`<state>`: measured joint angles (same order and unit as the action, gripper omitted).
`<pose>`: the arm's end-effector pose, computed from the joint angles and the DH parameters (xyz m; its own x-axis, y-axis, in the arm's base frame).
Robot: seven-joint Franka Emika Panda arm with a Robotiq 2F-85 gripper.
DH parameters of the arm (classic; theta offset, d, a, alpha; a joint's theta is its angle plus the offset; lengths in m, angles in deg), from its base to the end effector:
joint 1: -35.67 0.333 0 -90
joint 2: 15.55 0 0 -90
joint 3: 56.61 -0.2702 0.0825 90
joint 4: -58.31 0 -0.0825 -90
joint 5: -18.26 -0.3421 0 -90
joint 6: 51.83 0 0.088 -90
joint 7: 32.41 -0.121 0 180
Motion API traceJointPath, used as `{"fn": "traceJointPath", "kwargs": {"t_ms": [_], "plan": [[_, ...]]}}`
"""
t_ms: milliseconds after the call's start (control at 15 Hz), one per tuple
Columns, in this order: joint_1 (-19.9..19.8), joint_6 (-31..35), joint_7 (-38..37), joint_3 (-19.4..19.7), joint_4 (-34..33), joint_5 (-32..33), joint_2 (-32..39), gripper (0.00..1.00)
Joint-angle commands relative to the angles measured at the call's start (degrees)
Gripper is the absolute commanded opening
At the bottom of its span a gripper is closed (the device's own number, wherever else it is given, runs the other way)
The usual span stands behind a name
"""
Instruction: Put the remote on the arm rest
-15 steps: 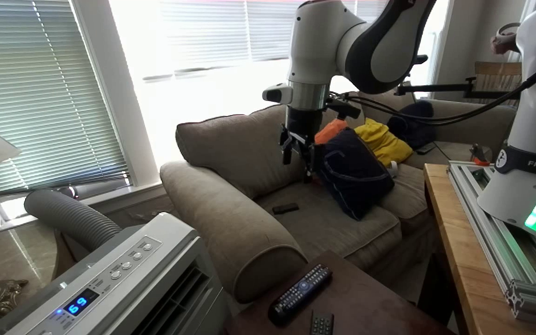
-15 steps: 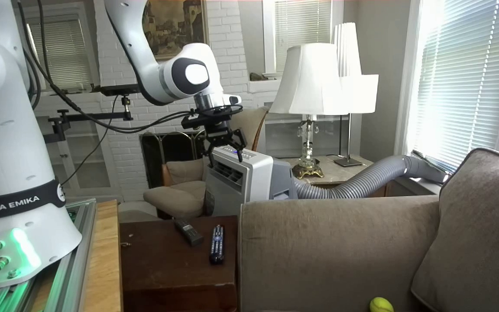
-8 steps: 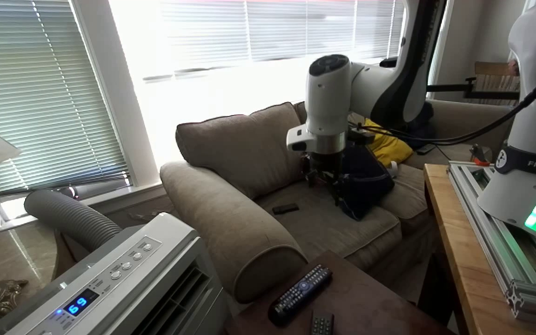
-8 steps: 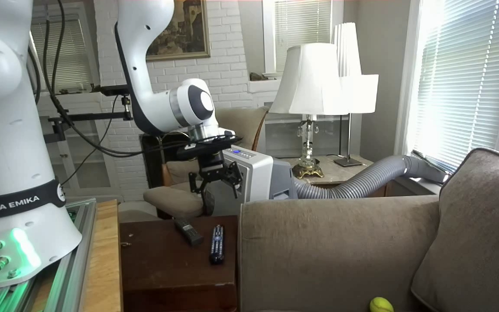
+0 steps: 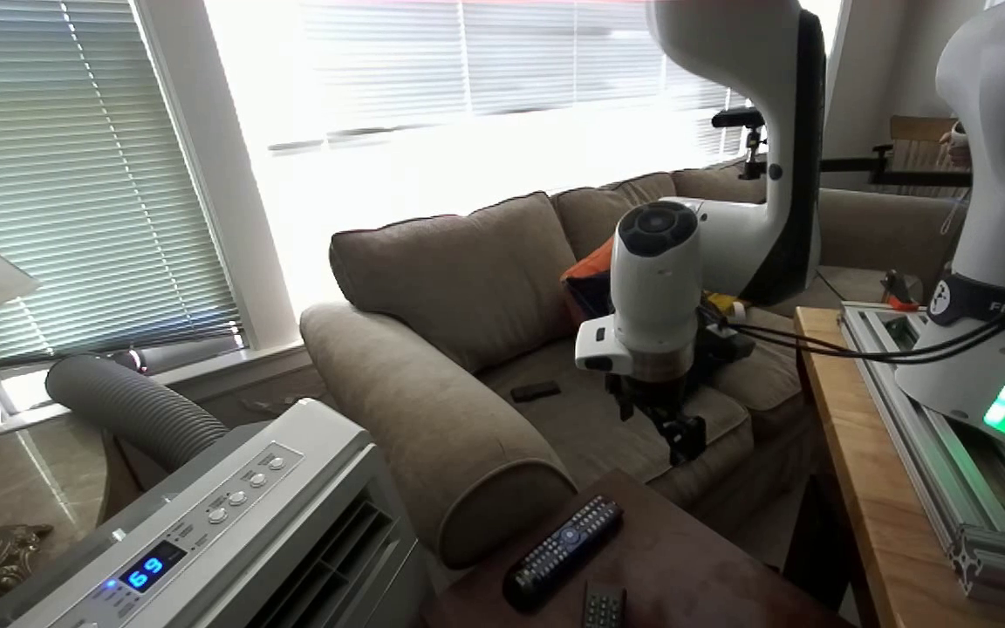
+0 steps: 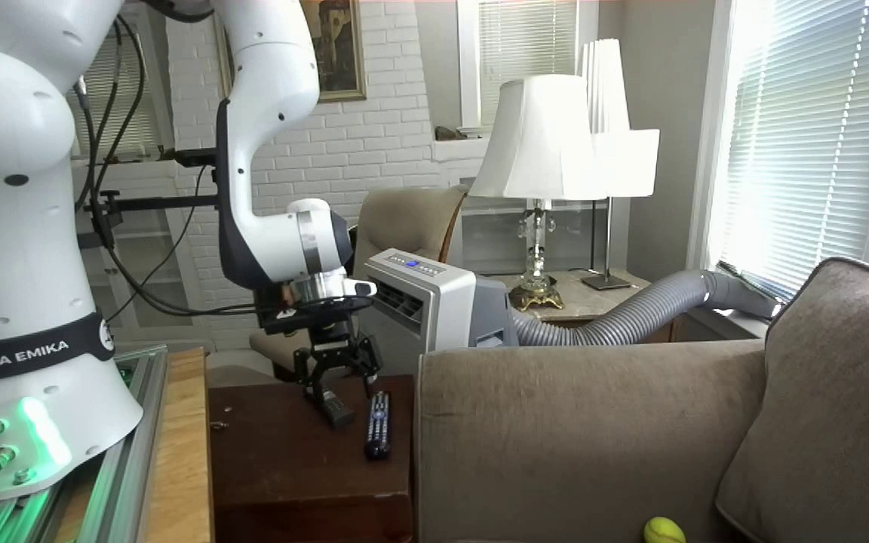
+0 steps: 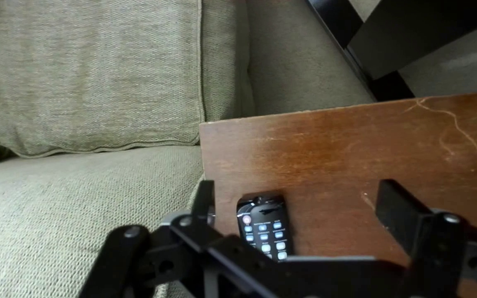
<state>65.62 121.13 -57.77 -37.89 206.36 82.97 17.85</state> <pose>0.3130 0.0931 0.0384 0.6006 0.7686 -0.2204 0.7993 -0.5709 0.1874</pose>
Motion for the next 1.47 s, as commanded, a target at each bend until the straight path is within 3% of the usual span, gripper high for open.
{"fn": "traceJointPath", "kwargs": {"t_ms": [0,267,667,1000,1067,1400], "plan": [[4.4,4.5,-10.9,1.4,-5.2,-0.1,8.8,1.0],[5.2,6.7,-15.3,0.9,-10.5,-1.2,15.1,1.0],[3.6,6.3,-14.6,-1.2,-17.3,-1.7,19.1,1.0],[2.3,5.7,-13.9,-3.3,-18.8,-2.0,19.4,1.0],[4.0,5.4,-14.5,-1.8,-18.3,-0.7,18.7,1.0],[1.6,5.6,-11.8,-3.4,-19.8,-0.2,20.1,1.0]]}}
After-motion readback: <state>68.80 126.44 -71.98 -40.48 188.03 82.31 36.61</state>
